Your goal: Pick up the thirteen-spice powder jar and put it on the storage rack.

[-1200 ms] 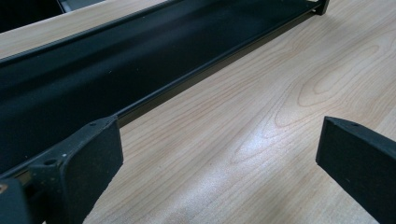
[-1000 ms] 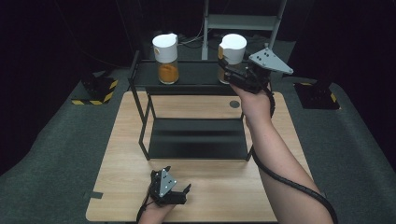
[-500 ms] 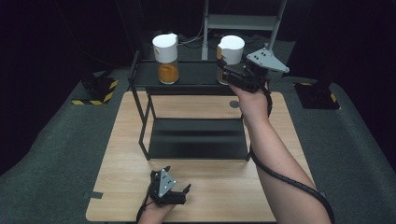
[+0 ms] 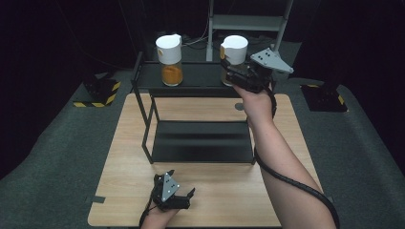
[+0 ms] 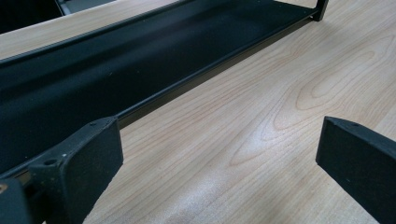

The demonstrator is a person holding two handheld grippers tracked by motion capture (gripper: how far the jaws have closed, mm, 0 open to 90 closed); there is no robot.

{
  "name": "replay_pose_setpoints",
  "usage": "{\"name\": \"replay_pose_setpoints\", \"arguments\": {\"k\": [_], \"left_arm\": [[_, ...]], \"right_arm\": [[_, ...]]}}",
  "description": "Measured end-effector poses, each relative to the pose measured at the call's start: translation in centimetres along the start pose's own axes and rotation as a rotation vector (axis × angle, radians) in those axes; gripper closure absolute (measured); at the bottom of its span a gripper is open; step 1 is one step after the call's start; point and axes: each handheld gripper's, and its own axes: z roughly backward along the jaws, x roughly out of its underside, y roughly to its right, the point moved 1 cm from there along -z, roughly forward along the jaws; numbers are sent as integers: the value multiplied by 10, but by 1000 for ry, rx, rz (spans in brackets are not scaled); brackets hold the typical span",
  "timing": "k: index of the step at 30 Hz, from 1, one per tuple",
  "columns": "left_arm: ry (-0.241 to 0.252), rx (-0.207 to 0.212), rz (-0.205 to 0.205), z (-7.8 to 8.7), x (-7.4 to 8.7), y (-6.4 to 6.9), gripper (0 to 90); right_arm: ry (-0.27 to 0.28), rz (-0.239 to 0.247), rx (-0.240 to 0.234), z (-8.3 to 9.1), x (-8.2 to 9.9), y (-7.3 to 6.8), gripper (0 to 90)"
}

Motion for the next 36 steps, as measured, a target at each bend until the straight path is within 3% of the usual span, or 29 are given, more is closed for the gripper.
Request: {"name": "replay_pose_setpoints", "arguments": {"k": [4,14,18,36], "left_arm": [[-2,0,-1,0,0,0,9],[4,5,6,0,1,-1,9],[0,4,-1,0,0,0,9],[-16,-1,-14,-2,-3,1,9]], "right_arm": [[-9,-5,-5,0,-2,1,290],[-16,-21,6,6,-5,-4,6],[-12,-14,-21,14,-6,-5,0],[-15,2,-59,65,4,-15,0]]}}
